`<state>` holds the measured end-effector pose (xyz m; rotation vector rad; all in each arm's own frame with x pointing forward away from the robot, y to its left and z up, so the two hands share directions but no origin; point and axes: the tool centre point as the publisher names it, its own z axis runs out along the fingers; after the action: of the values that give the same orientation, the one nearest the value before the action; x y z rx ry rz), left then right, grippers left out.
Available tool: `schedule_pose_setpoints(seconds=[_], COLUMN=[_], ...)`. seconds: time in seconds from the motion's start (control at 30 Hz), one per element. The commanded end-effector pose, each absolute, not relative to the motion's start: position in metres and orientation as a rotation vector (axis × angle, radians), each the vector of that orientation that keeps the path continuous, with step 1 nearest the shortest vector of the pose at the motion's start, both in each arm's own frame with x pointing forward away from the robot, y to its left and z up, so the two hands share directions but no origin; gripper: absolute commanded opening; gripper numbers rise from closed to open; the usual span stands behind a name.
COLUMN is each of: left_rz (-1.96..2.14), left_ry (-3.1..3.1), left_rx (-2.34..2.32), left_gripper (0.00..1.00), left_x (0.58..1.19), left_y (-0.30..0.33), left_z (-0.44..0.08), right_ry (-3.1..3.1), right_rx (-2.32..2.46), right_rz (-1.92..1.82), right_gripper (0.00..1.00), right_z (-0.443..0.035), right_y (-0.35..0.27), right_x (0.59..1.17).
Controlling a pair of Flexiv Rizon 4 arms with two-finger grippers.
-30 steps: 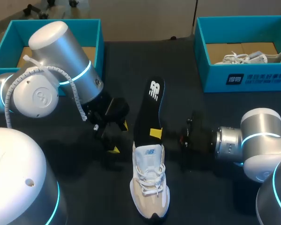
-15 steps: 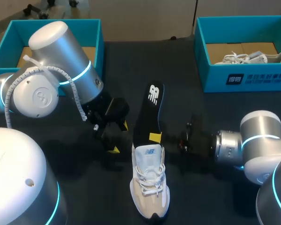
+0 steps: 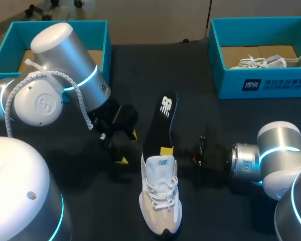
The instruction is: Take the shoe out of the shoebox, open the shoe tongue, remove and reinsert the insole, then place the shoe into the shoebox
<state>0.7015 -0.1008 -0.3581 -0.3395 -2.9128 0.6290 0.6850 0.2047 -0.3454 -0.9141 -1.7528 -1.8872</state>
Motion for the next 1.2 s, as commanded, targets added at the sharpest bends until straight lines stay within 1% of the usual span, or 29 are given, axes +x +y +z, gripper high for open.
schedule_pose_setpoints(seconds=[0.03,0.27,0.6,0.83,0.9,1.07,1.13,1.2], left_rz=[0.627,0.627,0.627,0.627,0.627,0.627,0.627,0.627], left_ry=[-2.917,-2.917,-2.917,-2.917,-2.917,-2.917,-2.917,-2.917], left_rx=[-0.340,-0.340,-0.340,-0.340,-0.340,-0.340,-0.340,-0.340], left_gripper=[1.00,1.00,1.00,1.00,1.00,1.00,1.00,1.00], left_x=[0.700,0.700,0.700,0.700,0.700,0.700,0.700,0.700], left_y=[-0.100,-0.100,-0.100,-0.100,-0.100,-0.100,-0.100,-0.100], left_z=[-0.358,-0.358,-0.358,-0.358,-0.358,-0.358,-0.358,-0.358], right_ry=[-1.757,-1.756,-1.737,-1.746,-1.757,-1.778,-1.785,-1.790], right_rx=[-0.905,-0.877,-0.861,-0.837,-0.825,-0.813,-0.809,-0.808], right_rz=[-1.838,-1.750,-1.775,-1.795,-1.797,-1.793,-1.790,-1.787], right_gripper=[0.00,0.00,0.00,0.00,0.07,0.10,0.15,0.16], right_z=[-0.349,-0.354,-0.356,-0.349,-0.346,-0.339,-0.338,-0.336], right_y=[0.205,0.210,0.210,0.211,0.212,0.213,0.214,0.214], right_x=[0.676,0.669,0.668,0.670,0.670,0.671,0.672,0.672])
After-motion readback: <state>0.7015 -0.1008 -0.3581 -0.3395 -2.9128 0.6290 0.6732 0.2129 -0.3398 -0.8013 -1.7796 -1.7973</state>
